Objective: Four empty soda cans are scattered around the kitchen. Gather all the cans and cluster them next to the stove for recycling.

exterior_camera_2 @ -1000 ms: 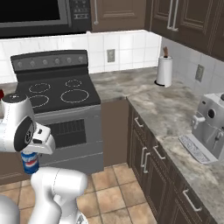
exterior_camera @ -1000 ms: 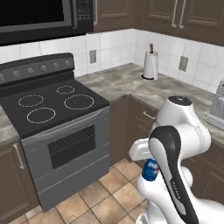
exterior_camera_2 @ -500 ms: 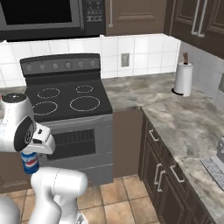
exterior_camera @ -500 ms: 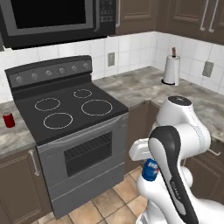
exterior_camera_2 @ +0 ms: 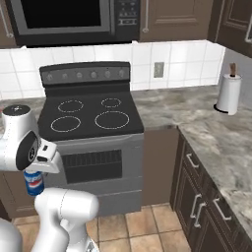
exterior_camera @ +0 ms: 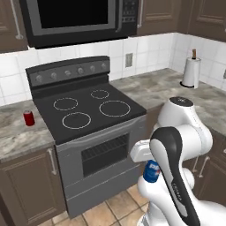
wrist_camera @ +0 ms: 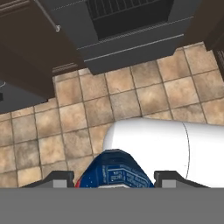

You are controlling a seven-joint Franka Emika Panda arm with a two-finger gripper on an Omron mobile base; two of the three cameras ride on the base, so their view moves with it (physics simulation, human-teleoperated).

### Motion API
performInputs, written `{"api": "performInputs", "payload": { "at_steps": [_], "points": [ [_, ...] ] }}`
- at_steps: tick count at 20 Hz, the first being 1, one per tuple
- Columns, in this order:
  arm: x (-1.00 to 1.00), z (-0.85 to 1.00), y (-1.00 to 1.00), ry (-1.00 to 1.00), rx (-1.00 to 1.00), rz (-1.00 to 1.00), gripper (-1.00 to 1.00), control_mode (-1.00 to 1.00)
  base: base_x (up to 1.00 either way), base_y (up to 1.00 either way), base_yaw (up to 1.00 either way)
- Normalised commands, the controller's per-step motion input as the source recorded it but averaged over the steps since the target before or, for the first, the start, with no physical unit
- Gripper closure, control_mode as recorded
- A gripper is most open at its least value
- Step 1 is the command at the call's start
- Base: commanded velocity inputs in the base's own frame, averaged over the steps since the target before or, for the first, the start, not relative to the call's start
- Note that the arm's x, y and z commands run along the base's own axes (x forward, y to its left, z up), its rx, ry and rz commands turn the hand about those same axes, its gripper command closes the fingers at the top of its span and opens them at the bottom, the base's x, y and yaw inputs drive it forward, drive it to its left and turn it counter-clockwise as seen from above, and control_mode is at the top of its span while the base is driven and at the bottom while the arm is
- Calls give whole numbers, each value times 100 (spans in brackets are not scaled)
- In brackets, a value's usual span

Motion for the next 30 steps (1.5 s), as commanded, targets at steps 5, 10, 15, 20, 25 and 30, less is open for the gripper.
{"api": "performInputs", "payload": {
  "at_steps": [5, 10, 15, 20, 25, 30],
  "points": [
    [0, 0, 0, 0, 0, 0, 100, 100, 19, 34, 23],
    [0, 0, 0, 0, 0, 0, 100, 100, 28, 33, 21],
    [0, 0, 0, 0, 0, 0, 100, 100, 17, 42, 22],
    [0, 0, 0, 0, 0, 0, 100, 100, 23, 42, 21],
    [0, 0, 0, 0, 0, 0, 100, 100, 31, 46, 19],
    [0, 0, 0, 0, 0, 0, 100, 100, 42, 39, 18]
  ]
}}
